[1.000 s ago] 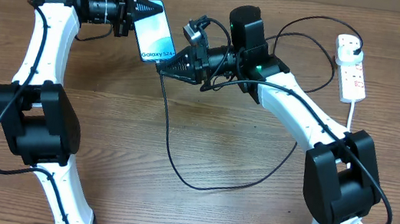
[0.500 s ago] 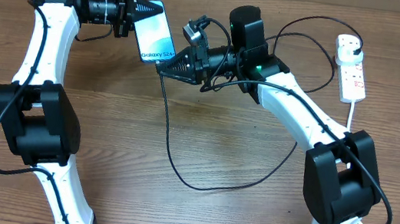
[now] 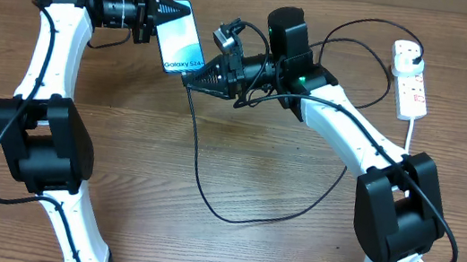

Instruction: Plug charger to phone and switch on socket

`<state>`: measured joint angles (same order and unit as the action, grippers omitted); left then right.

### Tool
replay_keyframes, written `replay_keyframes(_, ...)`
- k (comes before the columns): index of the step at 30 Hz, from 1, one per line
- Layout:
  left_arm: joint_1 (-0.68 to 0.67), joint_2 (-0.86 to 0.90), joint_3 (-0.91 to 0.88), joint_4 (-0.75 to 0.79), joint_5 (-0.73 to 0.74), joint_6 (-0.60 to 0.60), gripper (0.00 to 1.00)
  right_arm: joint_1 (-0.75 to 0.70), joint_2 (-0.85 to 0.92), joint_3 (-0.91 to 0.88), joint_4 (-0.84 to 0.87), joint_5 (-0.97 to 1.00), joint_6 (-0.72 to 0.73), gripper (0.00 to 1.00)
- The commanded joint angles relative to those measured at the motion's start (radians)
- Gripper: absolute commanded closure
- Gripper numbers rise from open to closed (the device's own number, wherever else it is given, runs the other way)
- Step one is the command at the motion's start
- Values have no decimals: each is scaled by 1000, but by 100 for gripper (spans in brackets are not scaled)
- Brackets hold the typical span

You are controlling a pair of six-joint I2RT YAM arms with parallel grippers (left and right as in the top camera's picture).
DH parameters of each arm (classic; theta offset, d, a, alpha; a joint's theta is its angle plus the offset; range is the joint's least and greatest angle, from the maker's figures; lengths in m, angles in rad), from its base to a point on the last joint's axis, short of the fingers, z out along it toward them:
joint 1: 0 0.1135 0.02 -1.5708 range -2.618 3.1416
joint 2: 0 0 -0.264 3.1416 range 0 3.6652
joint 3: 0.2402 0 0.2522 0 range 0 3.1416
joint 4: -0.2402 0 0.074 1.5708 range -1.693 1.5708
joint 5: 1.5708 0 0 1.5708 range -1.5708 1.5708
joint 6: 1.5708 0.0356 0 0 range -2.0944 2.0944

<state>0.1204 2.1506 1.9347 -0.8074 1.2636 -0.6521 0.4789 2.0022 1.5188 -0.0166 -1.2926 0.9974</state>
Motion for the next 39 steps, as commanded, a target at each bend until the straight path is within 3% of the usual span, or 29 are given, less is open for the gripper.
replay_keyframes(1,3,2,15,-7,71,25,95,-3,5,19,8,51,-6,96)
replay_keyframes(39,-23,2,15,-58,58,54,96,-10,5,19,-7,155,2,96)
